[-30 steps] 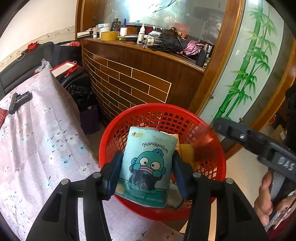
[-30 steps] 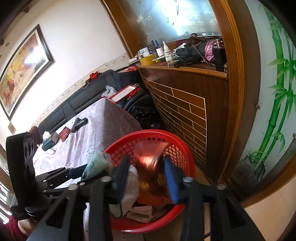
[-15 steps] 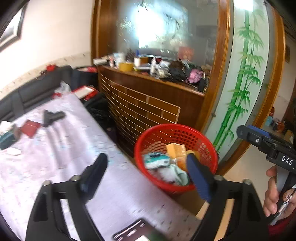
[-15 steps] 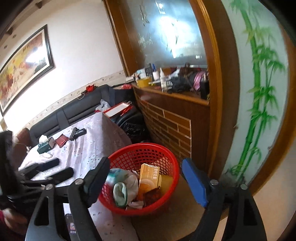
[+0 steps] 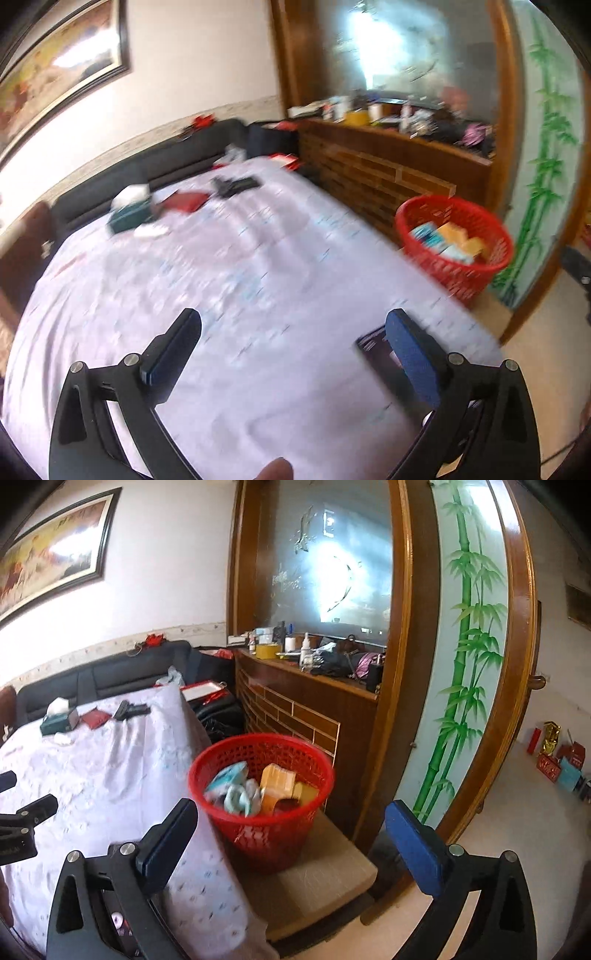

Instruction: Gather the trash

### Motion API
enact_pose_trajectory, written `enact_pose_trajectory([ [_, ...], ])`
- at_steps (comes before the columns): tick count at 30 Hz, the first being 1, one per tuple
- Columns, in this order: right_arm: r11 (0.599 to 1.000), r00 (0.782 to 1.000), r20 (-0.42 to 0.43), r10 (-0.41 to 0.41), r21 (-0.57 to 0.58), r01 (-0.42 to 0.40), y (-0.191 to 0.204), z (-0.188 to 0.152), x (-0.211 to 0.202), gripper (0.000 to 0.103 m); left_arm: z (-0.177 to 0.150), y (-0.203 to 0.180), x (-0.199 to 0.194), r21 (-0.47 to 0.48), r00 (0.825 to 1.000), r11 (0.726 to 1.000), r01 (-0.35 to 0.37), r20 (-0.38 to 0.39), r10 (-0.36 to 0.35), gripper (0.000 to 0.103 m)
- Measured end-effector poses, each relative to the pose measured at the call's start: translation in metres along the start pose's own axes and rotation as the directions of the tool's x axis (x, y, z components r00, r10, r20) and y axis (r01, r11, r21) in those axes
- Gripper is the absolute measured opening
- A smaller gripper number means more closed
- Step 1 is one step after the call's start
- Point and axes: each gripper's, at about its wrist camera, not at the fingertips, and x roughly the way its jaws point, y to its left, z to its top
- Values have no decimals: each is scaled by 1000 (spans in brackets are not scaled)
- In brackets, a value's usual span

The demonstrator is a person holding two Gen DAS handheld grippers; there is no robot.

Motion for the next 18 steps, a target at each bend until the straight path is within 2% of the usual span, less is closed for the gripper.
enact_pose_trajectory([
  [2, 1000, 1000, -8, -5, -23, 5, 8, -8, -5, 103, -10, 2, -1, 0, 999, 999, -51, -16, 51, 99],
  [7, 998, 1000, -10, -4, -69, 3, 17, -16, -13, 103, -29, 16, -12, -26, 998, 998, -62, -7, 62, 99],
  [14, 996, 1000, 0, 0, -91, 0, 26, -18, -18, 103, -42, 4, -29, 14, 996, 996, -86, 26, 85, 99],
  [18, 996, 1000, 1, 4, -92, -4, 27, -18, -19, 103, -45, -3, -31, 32, 997, 997, -68, 34, 67, 99],
])
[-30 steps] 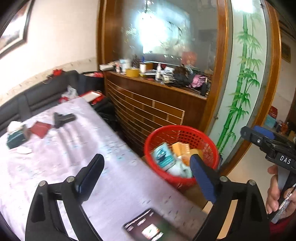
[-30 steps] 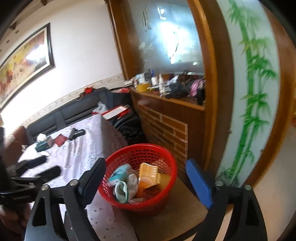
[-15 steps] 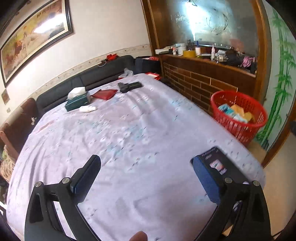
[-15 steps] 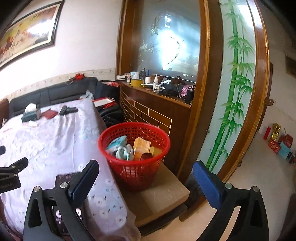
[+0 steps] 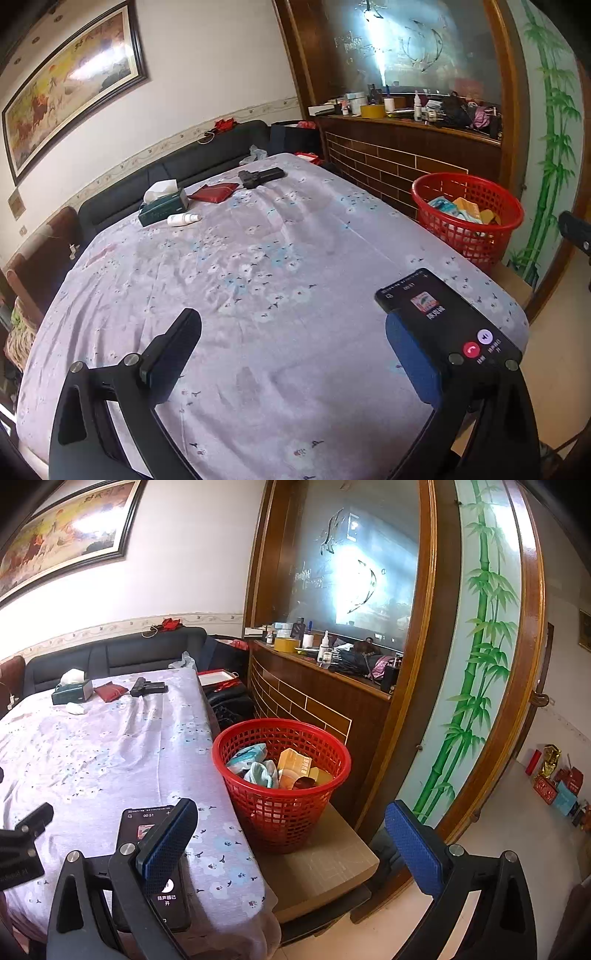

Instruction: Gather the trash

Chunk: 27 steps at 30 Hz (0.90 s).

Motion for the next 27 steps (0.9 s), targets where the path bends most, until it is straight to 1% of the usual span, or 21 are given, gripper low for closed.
enact_pose_trajectory([
  [5, 1000, 1000, 9, -10, -5, 10, -1, 0, -1, 103, -3, -2, 1, -5, 1000, 1000, 27, -7, -27, 99],
  [10, 1000, 1000, 10, -11, -4, 11, -1, 0, -1, 103, -4, 0, 3, -20, 999, 999, 36, -18, -36, 99],
  [27, 1000, 1000, 9, -14, -5, 14, -1, -2, 2, 103, -5, 2, 3, -34, 999, 999, 40, -22, -41, 99],
])
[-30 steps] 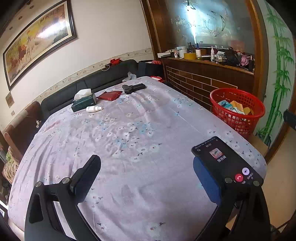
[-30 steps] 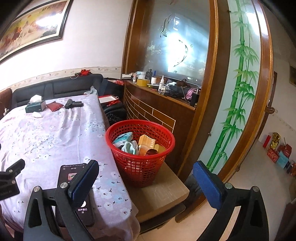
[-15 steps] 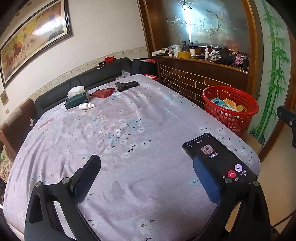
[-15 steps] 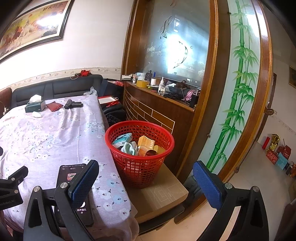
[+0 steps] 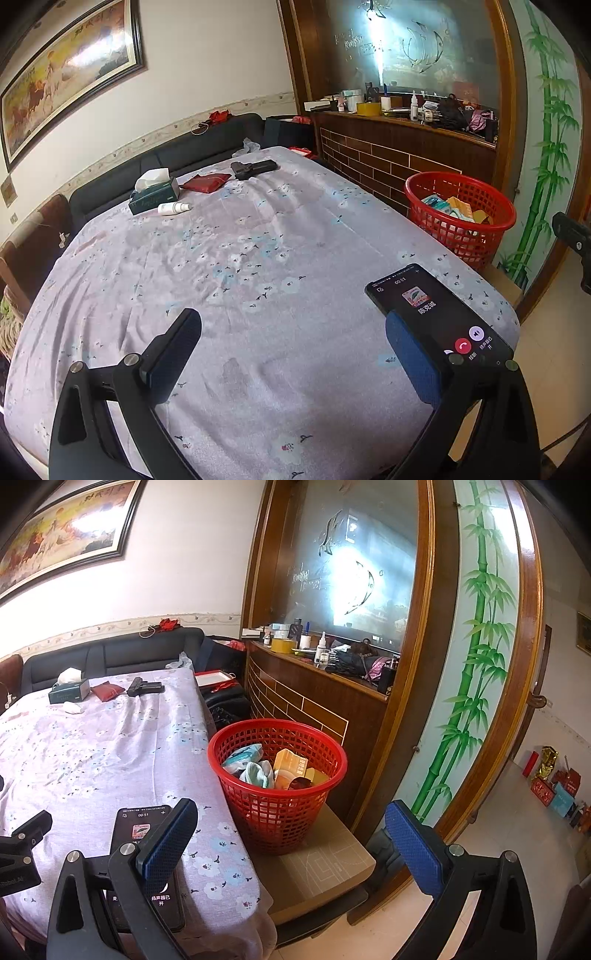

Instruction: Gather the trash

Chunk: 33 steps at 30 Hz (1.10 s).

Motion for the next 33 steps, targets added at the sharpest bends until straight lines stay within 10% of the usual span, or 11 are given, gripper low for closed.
enact_pose_trajectory([
  [33, 1000, 1000, -8, 5, -10, -5, 3, -1, 2, 103, -1, 2, 0, -9, 1000, 1000, 2, -1, -2, 99],
])
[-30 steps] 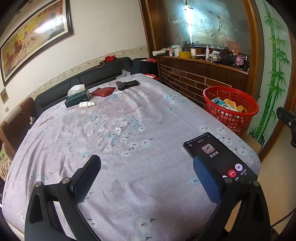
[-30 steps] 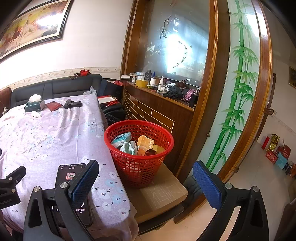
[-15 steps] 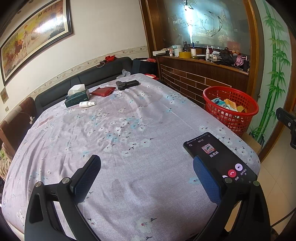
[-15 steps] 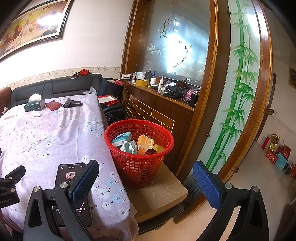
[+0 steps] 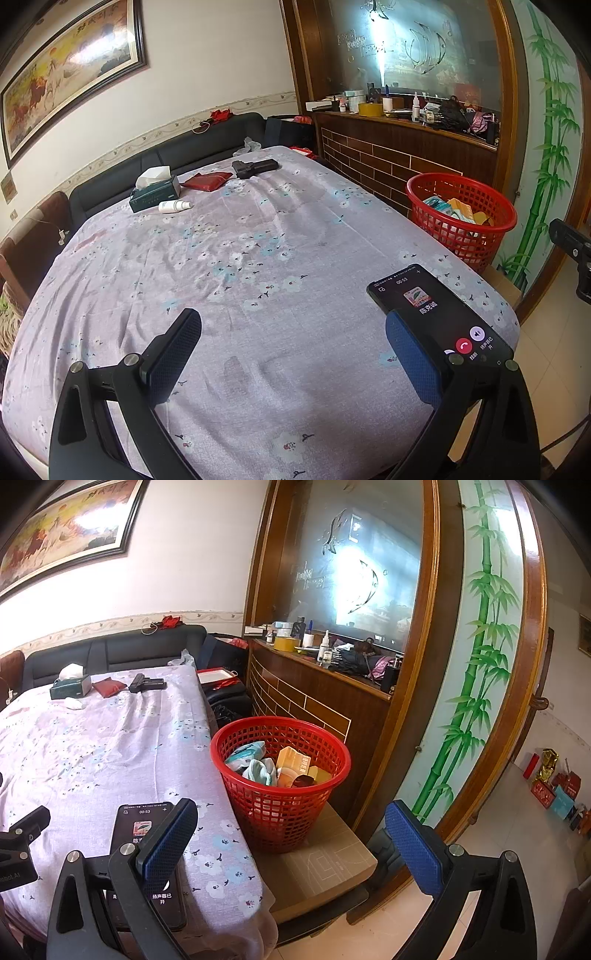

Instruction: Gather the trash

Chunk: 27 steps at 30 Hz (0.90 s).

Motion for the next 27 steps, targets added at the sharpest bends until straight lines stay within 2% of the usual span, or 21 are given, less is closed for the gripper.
enact_pose_trajectory([
  [27, 1000, 1000, 0, 5, -6, -5, 4, 2, 1, 103, 0, 2, 0, -4, 1000, 1000, -2, -2, 2, 99],
])
